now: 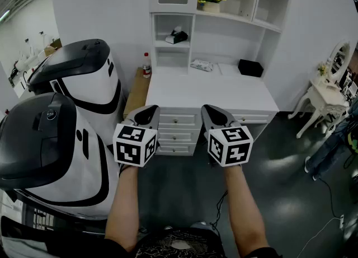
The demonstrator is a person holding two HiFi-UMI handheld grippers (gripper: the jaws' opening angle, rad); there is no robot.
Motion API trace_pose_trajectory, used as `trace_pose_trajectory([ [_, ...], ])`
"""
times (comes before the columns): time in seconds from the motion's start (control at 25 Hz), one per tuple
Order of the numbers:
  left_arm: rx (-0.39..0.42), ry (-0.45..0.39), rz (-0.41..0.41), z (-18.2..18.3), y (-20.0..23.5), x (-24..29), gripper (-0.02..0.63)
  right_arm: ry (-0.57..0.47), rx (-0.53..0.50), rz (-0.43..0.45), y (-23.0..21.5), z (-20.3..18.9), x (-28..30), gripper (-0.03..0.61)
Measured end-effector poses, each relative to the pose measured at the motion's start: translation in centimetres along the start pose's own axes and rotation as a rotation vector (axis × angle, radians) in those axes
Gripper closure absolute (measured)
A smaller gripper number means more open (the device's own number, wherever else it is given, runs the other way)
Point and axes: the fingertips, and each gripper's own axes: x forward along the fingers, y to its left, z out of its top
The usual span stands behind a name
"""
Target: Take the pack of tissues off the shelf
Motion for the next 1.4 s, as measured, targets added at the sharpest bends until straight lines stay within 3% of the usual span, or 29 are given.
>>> trace_pose_trajectory([
  [0.32,-0.016,-0.018,0.007,0.0,1.8,1.3,0.606,0.003,0.01,0.0,-0.1,-0.3,1.8,0.574],
  [0.48,-0.039,-0.019,-0.025,0.0,1.9,3.1,0.544,0.002,0.014,0.009,-1.0,-0.6,3.2,0.574],
  [0.6,-0.044,-0.019,-0.03,0.1,2.2,4.8,0.538,-0.001,0.022,0.016,-2.1,-0.9,4.5,0.574],
  [1.4,-0.038,0.018,0.056,3.1,5.0,21.7,0.393,0.007,0.048,0.132,-15.1,-0.2,17.0,0.574],
])
